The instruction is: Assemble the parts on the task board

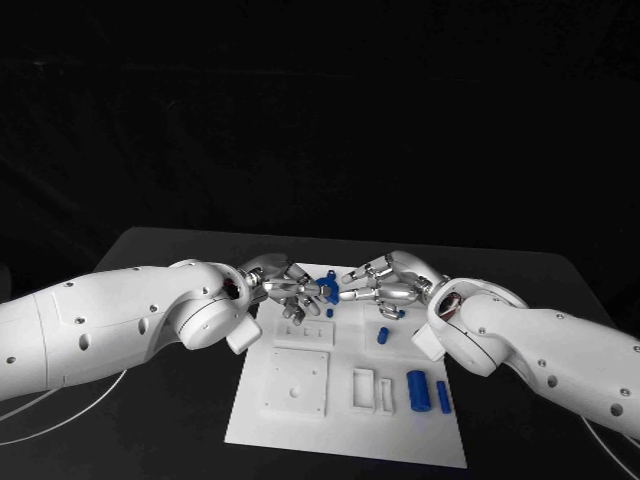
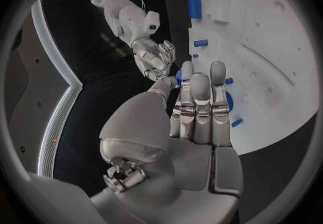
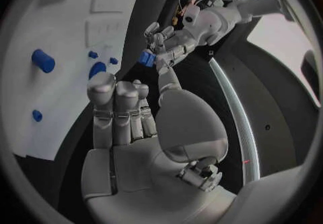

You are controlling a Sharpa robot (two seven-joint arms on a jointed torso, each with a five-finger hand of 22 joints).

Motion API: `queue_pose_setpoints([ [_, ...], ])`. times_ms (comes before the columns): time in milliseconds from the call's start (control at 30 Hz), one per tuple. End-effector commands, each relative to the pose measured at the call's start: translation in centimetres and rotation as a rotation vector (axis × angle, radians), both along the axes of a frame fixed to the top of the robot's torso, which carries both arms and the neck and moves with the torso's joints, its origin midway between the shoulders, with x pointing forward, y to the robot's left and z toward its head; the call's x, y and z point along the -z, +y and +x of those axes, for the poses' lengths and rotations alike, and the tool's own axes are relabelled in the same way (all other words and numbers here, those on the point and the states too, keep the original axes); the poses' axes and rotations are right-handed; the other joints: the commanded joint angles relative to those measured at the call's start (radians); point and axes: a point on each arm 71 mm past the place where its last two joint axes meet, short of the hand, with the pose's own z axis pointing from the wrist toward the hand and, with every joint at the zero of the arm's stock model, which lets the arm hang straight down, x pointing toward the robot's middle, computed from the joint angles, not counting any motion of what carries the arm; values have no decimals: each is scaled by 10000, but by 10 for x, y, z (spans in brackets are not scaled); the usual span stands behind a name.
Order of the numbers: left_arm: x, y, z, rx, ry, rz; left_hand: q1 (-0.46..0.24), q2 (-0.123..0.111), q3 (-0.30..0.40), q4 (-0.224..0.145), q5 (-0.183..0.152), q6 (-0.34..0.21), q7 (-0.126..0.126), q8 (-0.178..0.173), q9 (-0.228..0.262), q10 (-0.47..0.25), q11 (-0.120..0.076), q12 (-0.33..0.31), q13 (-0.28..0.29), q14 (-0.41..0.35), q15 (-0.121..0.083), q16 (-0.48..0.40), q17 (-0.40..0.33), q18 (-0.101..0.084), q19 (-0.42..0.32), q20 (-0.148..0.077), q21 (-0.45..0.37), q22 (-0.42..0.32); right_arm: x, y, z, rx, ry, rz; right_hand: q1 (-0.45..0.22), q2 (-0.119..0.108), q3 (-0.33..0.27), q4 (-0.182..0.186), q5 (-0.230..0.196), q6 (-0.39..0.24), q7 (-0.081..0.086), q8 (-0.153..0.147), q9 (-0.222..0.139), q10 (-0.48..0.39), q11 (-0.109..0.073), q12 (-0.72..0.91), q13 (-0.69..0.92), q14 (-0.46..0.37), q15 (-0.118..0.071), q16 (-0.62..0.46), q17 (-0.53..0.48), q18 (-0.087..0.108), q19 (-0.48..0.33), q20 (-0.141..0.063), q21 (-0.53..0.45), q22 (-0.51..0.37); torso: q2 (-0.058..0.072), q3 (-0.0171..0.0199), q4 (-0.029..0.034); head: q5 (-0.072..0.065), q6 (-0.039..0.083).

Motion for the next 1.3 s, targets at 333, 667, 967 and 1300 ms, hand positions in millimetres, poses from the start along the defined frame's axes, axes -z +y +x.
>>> queue_pose_setpoints([
  [333,-1,-1,0,-27,-52,45,-20,80,55,-47,49,1088,-1027,28,20,408,-97,-3,11,25,-34,57,12,-4,-85,5,65,220,-10,18,-9,-1099,-2921,-2188,75,-221,172,66,-225,249,-28,-29,6,93,-11,21,-3,33,53,30,44,73,345,51,114,969,-7,-16,11,-1,5],
  [667,-1,-1,-1,5,-22,54,-28,85,59,-60,50,1089,-1026,29,22,409,-98,-2,12,35,-33,56,13,2,-81,5,83,218,-9,20,-8,-564,-2915,-2592,76,-186,342,190,-272,366,-67,-32,4,116,-46,14,-11,66,25,28,55,60,357,24,137,970,-3,-6,13,14,-2],
  [967,-1,-2,-1,46,3,57,-31,87,60,-68,50,1089,-1027,29,23,418,-103,4,15,32,-33,49,12,4,-84,6,87,217,-9,17,-5,-19,-2920,-2602,44,-165,546,250,-225,444,-85,-31,4,158,-66,5,-27,116,6,20,70,50,384,4,169,975,2,-3,-1,24,-3],
  [1300,-1,-2,-1,70,14,55,-34,86,58,-73,53,1089,-1026,28,23,416,-104,5,15,40,-33,46,11,5,-85,6,90,216,-7,19,-5,-98,-2750,-2704,19,-167,679,260,-228,606,-119,-27,5,180,-88,18,-15,121,-9,5,84,39,388,-8,179,981,-1,1,-3,-1,-5],
])
